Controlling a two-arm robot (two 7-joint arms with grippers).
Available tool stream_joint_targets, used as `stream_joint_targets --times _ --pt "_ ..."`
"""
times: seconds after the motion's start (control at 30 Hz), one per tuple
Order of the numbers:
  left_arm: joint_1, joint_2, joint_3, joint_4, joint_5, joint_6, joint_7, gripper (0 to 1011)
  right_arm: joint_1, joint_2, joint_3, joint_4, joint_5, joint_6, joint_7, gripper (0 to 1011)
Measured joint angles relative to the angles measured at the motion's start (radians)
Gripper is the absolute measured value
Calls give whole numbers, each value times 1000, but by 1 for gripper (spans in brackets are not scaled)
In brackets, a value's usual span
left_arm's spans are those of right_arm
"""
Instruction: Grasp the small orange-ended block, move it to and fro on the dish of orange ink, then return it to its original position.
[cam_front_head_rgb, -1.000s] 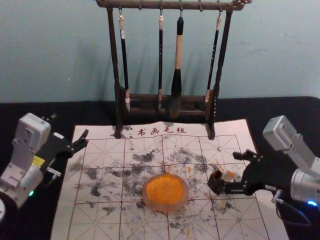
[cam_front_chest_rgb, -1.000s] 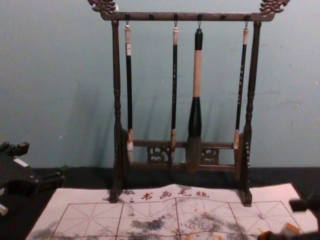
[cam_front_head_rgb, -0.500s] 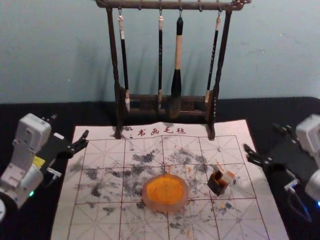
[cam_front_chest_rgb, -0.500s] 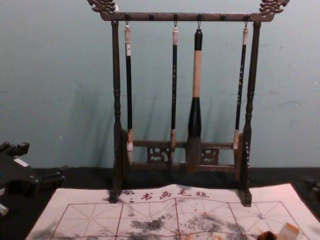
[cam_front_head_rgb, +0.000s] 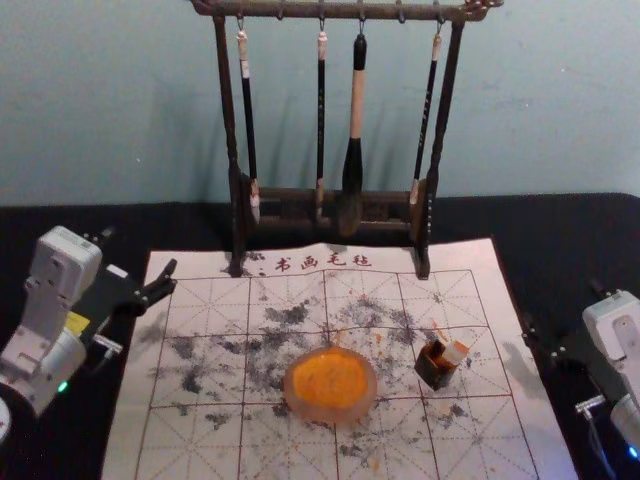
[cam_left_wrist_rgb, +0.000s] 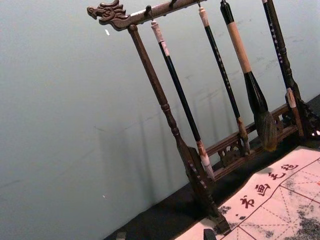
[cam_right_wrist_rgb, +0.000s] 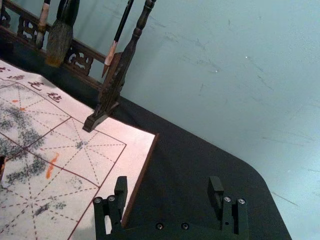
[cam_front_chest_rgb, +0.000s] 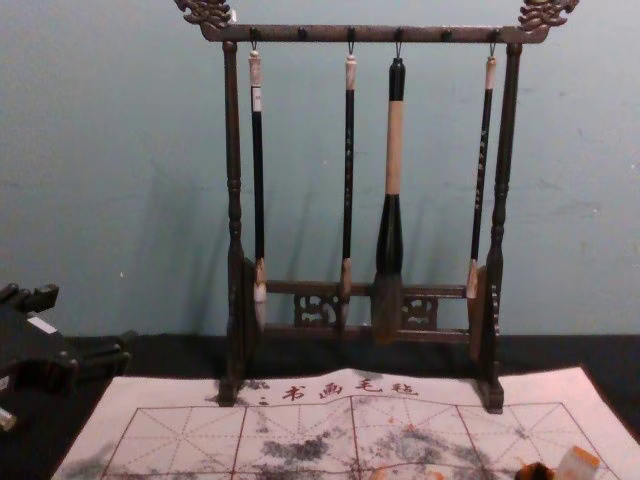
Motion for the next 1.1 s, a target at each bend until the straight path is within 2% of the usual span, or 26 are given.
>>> stream_joint_targets --times 1.1 --pt "0 0 0 0 0 0 0 1001 -3 4 0 -9 9 7 4 1002"
